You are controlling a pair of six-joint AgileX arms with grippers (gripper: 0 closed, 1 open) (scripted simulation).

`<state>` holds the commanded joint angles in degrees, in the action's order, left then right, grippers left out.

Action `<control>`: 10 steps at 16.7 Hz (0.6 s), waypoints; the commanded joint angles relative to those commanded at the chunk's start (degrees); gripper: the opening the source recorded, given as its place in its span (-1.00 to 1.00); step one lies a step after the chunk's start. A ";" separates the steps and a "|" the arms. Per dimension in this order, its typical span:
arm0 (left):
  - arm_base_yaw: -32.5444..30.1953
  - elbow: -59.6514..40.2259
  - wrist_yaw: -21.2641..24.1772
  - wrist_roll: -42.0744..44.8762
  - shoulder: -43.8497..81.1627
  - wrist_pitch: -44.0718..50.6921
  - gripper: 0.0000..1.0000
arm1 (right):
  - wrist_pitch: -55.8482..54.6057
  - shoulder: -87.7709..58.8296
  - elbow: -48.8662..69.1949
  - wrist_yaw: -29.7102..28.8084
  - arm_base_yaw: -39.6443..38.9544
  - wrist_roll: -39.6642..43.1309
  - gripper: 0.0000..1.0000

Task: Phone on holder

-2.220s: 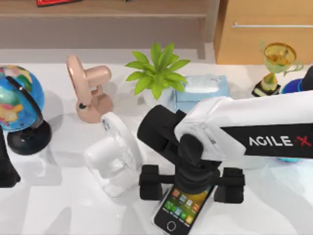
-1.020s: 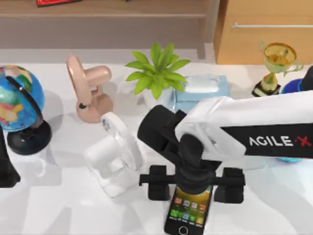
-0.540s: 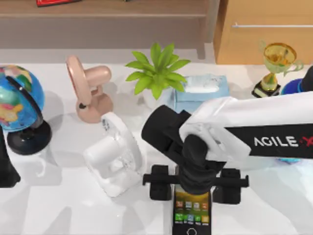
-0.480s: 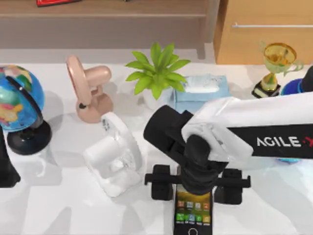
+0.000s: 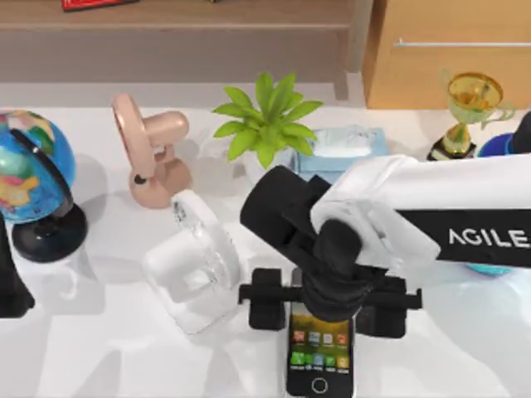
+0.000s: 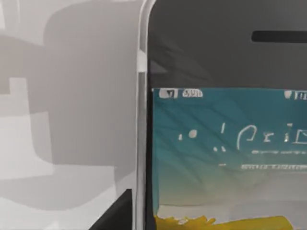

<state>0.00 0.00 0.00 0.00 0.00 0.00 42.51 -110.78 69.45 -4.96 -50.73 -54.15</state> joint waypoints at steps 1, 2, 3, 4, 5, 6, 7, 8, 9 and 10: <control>0.00 0.00 0.00 0.00 0.00 0.00 1.00 | 1.00 -0.43 0.81 0.03 -0.04 0.14 -1.00; 0.00 0.00 0.00 0.00 0.00 0.00 1.00 | 2.11 -0.85 1.61 0.09 -0.03 0.24 -1.00; 0.00 0.00 0.00 0.00 0.00 0.00 1.00 | 3.17 -1.23 2.36 0.16 -0.01 0.29 -1.00; 0.00 0.00 0.00 0.00 0.00 0.00 1.00 | 3.96 -1.50 2.92 0.24 0.01 0.30 -1.00; 0.00 0.00 0.00 0.00 0.00 0.00 1.00 | 4.32 -1.63 3.17 0.27 0.03 0.29 -1.00; 0.00 0.00 0.00 0.00 0.00 0.00 1.00 | 4.32 -1.63 3.17 0.27 0.03 0.29 -1.00; 0.00 0.00 0.00 0.00 0.00 0.00 1.00 | 4.32 -1.63 3.17 0.27 0.03 0.29 -1.00; 0.00 0.00 0.00 0.00 0.00 0.00 1.00 | 4.32 -1.63 3.17 0.27 0.03 0.29 -1.00; 0.00 0.00 0.00 0.00 0.00 0.00 1.00 | 4.18 -1.42 3.02 0.27 0.17 0.17 -1.00; 0.00 0.00 0.00 0.00 0.00 0.00 1.00 | 4.18 -1.42 3.02 0.27 0.17 0.17 -1.00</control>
<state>0.00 0.00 0.00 0.00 0.00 0.00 46.69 -112.20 72.47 -4.69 -50.56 -53.98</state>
